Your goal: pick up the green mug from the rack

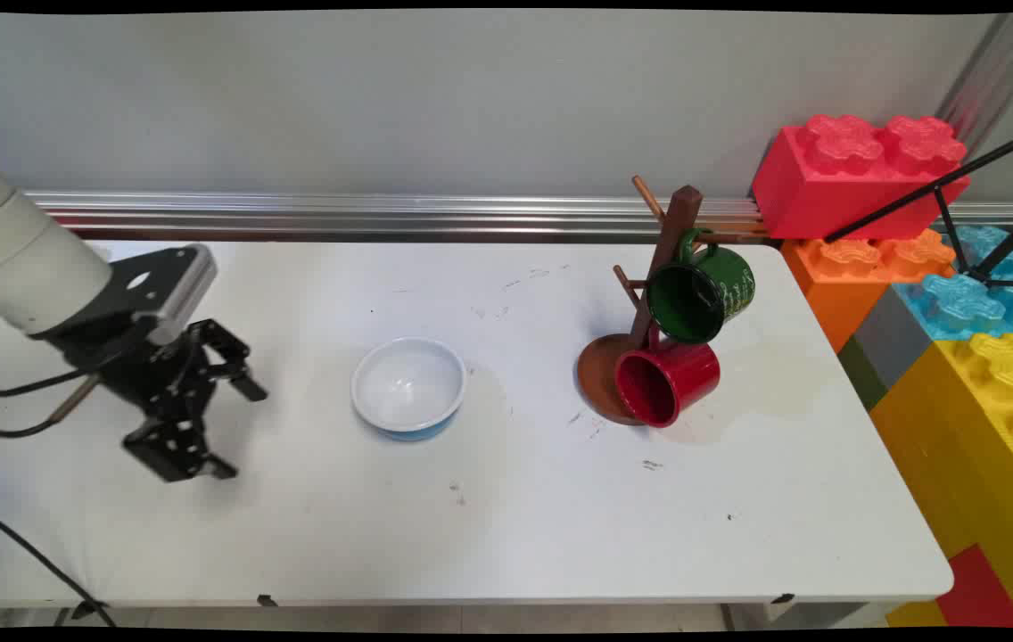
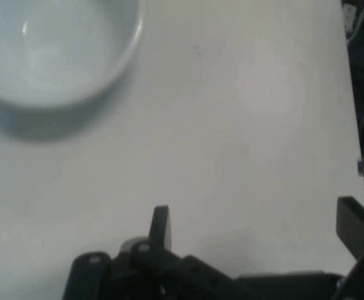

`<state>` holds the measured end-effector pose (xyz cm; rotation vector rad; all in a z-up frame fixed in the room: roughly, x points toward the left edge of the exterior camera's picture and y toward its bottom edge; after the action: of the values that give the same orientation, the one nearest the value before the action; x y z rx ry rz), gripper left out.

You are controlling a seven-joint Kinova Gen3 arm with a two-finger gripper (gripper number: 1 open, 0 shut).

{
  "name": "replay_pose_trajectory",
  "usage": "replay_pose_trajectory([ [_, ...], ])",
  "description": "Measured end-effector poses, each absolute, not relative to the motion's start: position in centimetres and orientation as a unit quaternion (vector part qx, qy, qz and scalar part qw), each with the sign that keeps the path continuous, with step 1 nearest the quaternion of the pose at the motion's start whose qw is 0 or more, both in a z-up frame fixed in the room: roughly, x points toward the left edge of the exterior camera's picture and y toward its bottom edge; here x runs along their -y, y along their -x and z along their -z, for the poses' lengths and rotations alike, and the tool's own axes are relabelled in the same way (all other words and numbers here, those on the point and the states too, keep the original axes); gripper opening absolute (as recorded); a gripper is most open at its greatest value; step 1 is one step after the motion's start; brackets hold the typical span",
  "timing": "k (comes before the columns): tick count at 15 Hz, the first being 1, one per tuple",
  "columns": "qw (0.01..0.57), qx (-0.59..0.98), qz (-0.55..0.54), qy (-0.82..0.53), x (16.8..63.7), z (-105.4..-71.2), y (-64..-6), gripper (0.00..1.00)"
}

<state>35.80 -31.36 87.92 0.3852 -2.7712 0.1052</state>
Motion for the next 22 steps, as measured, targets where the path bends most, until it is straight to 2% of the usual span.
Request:
replay_pose_trajectory([
  [6, 0.244, 0.956, -0.065, -0.148, 34.5, -88.9, -32.4, 1.0],
  [12, 0.287, 0.941, -0.085, -0.156, 36.3, -90.1, -27.9, 1.0],
  [22, 0.298, 0.93, -0.107, -0.189, 38.1, -92.6, -17.8, 1.0],
])
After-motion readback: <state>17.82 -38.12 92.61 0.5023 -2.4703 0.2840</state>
